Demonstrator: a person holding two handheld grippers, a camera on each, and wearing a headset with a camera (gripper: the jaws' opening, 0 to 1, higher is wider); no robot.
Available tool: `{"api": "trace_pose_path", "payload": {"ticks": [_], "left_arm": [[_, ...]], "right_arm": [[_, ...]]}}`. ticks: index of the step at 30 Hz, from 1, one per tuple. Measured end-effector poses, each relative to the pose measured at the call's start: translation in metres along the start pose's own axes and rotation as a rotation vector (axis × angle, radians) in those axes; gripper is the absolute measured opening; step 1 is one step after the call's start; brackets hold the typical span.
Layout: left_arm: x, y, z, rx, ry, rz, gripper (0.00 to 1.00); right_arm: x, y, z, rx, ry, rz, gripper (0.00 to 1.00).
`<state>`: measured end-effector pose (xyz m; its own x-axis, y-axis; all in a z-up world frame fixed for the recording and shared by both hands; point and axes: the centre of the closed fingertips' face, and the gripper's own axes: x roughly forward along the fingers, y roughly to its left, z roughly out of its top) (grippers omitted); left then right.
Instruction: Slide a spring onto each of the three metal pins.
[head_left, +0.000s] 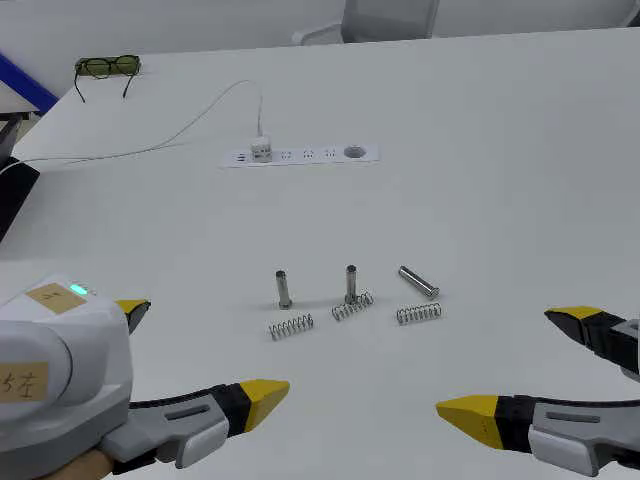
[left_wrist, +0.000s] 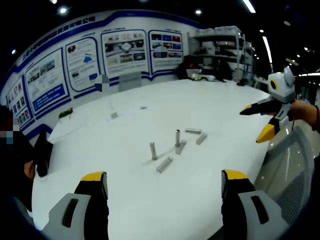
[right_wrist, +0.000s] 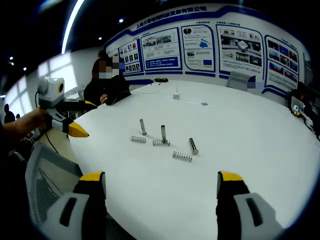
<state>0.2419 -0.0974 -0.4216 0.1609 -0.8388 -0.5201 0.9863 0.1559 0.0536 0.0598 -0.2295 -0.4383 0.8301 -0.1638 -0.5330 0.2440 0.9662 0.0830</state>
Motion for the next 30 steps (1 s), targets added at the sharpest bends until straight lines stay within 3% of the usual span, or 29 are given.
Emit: {"api": "trace_pose_path", "payload": {"ticks": [30], "left_arm": [[0.001, -0.0015, -0.0017, 0.0, -0.004, -0.001, 0.96]], "right_arm": [[0.0032, -0.001, 0.0003, -0.022, -0.002, 0.0, 0.89]]}}
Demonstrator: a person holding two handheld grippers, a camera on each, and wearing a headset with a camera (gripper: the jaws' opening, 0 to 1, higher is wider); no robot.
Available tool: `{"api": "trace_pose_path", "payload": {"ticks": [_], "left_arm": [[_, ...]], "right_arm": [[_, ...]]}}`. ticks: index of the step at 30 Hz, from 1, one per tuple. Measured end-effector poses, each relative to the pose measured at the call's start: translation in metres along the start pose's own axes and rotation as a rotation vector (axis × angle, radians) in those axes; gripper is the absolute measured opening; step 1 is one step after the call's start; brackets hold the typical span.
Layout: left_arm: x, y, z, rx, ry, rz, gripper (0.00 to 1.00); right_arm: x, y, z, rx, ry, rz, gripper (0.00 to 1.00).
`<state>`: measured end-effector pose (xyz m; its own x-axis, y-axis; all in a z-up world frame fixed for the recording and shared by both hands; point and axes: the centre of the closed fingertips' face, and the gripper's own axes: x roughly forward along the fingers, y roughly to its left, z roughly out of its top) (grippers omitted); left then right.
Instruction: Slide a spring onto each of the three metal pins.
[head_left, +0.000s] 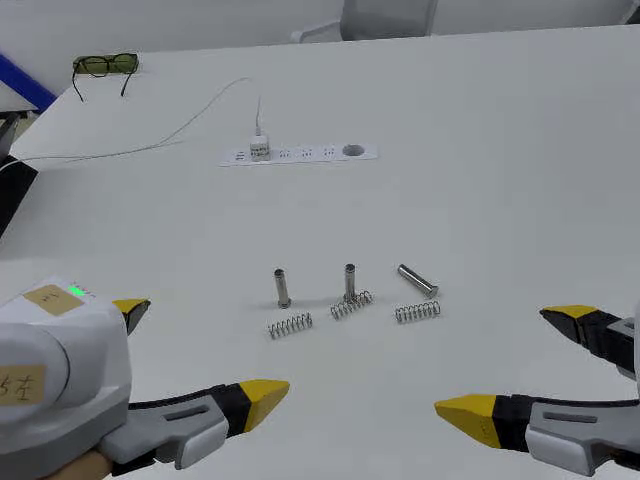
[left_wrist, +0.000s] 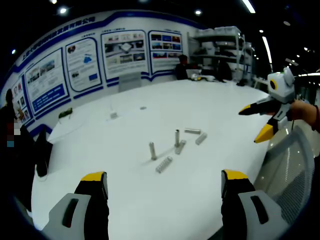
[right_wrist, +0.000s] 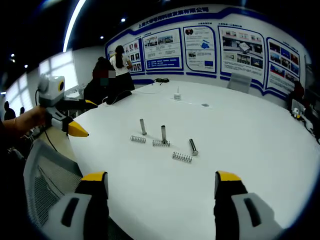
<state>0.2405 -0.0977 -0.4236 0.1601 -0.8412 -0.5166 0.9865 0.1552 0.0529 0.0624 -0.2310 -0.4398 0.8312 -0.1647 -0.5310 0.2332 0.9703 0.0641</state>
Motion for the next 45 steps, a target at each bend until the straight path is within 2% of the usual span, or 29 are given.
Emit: {"api": "trace_pose_path", "payload": {"ticks": [5, 11, 20, 32, 45], "left_arm": [[0.001, -0.001, -0.001, -0.003, -0.002, -0.003, 0.95], [0.004, -0.001, -0.002, -0.003, 0.008, -0.008, 0.94], [0.008, -0.002, -0.005, -0.009, 0.01, -0.011, 0.92], [0.014, -0.003, -0.008, -0.015, 0.016, -0.023, 0.91], [0.021, -0.002, -0.01, -0.02, 0.008, -0.023, 0.89]], "right_arm": [[0.003, -0.007, 0.007, -0.026, -0.012, -0.019, 0.84], [0.009, -0.017, 0.016, -0.017, -0.023, -0.031, 0.8], [0.026, -0.033, 0.026, -0.036, -0.029, -0.046, 0.71], [0.051, -0.047, 0.029, -0.054, 0.001, -0.047, 0.65], [0.08, -0.056, 0.034, -0.041, -0.009, -0.035, 0.57]]}}
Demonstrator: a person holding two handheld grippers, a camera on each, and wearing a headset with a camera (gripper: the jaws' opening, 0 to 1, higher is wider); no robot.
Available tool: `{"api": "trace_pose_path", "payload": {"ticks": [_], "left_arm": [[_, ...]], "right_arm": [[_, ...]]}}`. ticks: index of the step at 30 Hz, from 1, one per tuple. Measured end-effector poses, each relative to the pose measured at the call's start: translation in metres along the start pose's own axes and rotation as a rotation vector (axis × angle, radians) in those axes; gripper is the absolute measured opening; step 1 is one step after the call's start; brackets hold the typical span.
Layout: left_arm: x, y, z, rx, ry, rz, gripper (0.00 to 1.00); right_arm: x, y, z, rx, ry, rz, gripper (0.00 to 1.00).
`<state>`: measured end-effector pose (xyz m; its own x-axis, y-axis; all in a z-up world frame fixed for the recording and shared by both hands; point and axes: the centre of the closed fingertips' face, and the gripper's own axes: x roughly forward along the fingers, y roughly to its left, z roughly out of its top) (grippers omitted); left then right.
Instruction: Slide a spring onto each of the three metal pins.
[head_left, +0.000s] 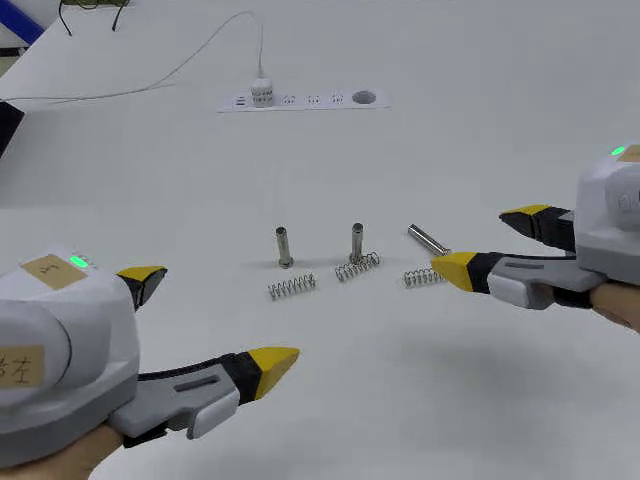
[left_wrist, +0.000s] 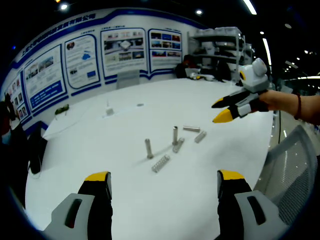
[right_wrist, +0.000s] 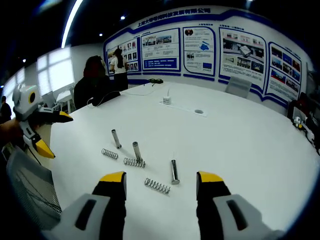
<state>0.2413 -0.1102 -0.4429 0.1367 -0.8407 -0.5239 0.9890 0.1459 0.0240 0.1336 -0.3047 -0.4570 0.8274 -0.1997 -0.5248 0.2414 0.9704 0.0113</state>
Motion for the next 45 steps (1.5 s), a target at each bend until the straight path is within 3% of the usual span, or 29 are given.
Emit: {"api": "trace_pose_path", "payload": {"ticks": [12, 24, 35, 45], "left_arm": [[0.008, -0.003, -0.001, -0.003, -0.009, -0.011, 0.87], [0.016, -0.006, -0.007, -0.006, -0.001, -0.025, 0.87], [0.023, -0.006, -0.009, -0.001, -0.006, -0.041, 0.86], [0.025, -0.003, -0.01, -0.006, 0.004, -0.045, 0.85]], "right_arm": [[0.029, -0.004, 0.002, -0.003, -0.004, 0.024, 0.49], [0.06, -0.011, -0.002, -0.062, 0.028, 0.038, 0.42], [0.09, -0.013, -0.011, -0.039, 0.048, 0.045, 0.32], [0.102, -0.022, -0.025, 0.034, 0.097, 0.024, 0.25]]}}
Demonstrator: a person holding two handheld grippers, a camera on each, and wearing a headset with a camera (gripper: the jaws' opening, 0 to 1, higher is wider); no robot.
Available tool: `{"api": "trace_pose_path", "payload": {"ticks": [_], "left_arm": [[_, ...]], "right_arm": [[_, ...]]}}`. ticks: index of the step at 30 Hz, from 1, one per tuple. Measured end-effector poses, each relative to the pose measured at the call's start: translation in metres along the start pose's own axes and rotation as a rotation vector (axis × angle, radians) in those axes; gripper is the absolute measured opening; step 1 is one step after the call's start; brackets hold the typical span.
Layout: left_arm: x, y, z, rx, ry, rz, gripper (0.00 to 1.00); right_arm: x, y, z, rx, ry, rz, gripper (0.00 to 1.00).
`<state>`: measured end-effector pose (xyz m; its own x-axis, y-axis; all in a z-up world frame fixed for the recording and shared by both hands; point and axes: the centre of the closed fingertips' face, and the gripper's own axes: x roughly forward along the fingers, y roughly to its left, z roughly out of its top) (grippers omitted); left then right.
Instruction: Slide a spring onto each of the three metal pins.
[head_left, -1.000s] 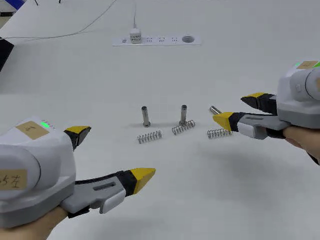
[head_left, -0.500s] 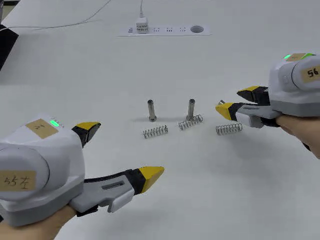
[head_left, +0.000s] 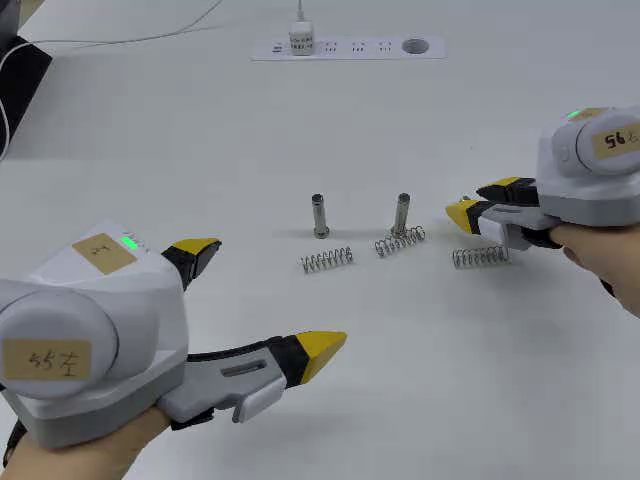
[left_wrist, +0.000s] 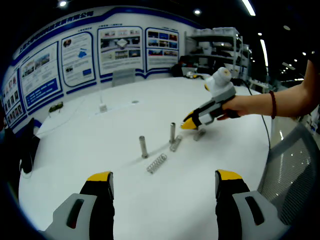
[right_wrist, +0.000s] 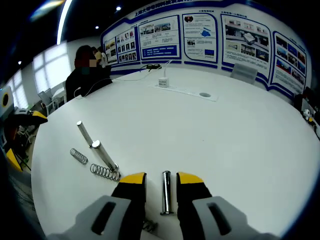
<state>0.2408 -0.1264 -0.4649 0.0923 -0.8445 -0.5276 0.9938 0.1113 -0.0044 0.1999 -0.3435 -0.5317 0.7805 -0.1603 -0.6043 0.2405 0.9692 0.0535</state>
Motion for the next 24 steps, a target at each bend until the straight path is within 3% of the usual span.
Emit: {"api": "trace_pose_path", "payload": {"ticks": [16, 24], "left_arm": [[-0.0001, 0.0021, -0.0001, 0.007, 0.006, -0.005, 0.84], [-0.0001, 0.0005, -0.001, 0.008, 0.012, -0.008, 0.85]], "right_arm": [[0.0068, -0.0042, -0.0043, -0.001, 0.04, -0.02, 0.1], [0.0043, -0.0065, -0.0049, 0.103, 0.042, -0.003, 0.09]]}}
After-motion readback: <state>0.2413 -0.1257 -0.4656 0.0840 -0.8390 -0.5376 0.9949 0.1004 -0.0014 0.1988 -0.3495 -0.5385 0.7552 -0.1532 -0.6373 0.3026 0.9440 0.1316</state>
